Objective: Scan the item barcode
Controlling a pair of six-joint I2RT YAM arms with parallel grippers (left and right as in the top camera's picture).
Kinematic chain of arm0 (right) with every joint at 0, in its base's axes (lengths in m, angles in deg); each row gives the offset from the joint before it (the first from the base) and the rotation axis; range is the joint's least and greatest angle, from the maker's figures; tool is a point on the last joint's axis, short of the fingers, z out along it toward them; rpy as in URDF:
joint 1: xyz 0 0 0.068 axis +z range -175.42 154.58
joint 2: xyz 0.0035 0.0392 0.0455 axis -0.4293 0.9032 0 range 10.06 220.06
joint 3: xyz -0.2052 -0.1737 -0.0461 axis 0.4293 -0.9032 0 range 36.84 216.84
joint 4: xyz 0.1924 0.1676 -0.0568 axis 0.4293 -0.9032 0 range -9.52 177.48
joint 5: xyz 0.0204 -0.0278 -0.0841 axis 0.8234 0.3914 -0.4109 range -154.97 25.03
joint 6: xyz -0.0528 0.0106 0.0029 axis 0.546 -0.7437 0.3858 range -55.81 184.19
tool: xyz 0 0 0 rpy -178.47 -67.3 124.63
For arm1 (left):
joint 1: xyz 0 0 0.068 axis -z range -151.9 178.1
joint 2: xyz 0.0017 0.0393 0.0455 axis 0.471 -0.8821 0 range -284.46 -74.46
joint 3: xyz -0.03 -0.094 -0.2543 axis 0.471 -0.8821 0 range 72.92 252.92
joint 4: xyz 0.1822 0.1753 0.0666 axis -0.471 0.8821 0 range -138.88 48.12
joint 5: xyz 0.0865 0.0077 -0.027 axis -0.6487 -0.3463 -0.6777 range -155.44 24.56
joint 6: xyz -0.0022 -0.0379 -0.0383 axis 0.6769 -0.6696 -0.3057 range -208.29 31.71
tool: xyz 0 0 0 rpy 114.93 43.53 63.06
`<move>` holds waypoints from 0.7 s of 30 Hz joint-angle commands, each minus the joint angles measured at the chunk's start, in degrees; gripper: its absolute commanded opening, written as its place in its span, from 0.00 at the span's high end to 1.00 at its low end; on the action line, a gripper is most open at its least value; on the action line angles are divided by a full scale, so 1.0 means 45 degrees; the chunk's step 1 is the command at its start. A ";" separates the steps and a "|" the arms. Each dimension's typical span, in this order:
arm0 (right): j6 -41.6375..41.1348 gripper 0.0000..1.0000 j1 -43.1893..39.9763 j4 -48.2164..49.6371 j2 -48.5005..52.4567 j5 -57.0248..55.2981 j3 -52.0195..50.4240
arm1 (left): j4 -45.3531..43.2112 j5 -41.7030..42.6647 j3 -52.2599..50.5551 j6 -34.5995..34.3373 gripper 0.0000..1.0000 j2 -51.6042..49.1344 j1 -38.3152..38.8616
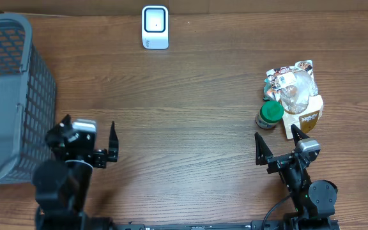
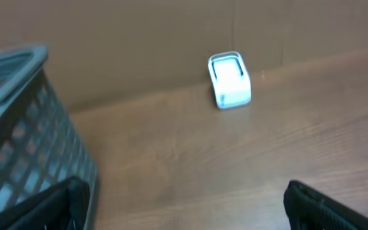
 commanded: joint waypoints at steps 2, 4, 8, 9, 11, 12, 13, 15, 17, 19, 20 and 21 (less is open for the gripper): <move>0.0005 0.00 0.0000 0.0044 -0.0151 -0.0117 -0.0136 | -0.2317 0.0442 -0.2603 0.0709 0.00 0.1438 0.0015; 0.0005 0.00 0.0000 0.0044 -0.0151 -0.0117 -0.0136 | -0.3497 0.0641 -0.3716 0.0714 0.00 0.2118 0.0015; 0.0005 0.00 0.0000 0.0044 -0.0151 -0.0117 -0.0136 | -0.4726 0.0675 -0.5353 0.0719 0.01 0.3400 0.0044; 0.0005 0.00 0.0000 0.0044 -0.0151 -0.0117 -0.0136 | -0.4843 0.0675 -0.5722 0.0719 0.00 0.3721 0.0049; 0.0005 0.00 0.0000 0.0044 -0.0151 -0.0117 -0.0136 | -0.4852 0.0680 -0.6178 0.0714 0.01 0.4124 0.0049; 0.0005 0.00 0.0000 0.0044 -0.0151 -0.0117 -0.0136 | -0.4843 0.0680 -0.6377 0.0709 0.01 0.4303 0.0049; 0.0005 0.00 0.0000 0.0044 -0.0151 -0.0117 -0.0136 | -0.4838 0.0680 -0.6586 0.0709 0.01 0.4493 0.0049; 0.0005 0.00 0.0000 0.0044 -0.0151 -0.0117 -0.0136 | -0.4794 0.0680 -0.6946 0.0709 0.00 0.4847 0.0049; 0.0005 0.00 0.0000 0.0044 -0.0151 -0.0117 -0.0136 | -0.4779 0.0675 -0.7325 0.0709 0.00 0.5280 0.0049; 0.0005 0.00 0.0000 0.0044 -0.0151 -0.0117 -0.0136 | -0.4381 0.0680 -0.7393 0.0704 0.00 0.5362 0.0049; 0.0005 0.00 0.0000 0.0044 -0.0151 -0.0117 -0.0136 | -0.4265 0.0763 -0.7393 0.0670 0.00 0.5362 0.0049; 0.0005 0.00 0.0000 0.0044 -0.0151 -0.0117 -0.0136 | -0.4289 0.0782 -0.7393 0.0427 0.01 0.5362 0.0049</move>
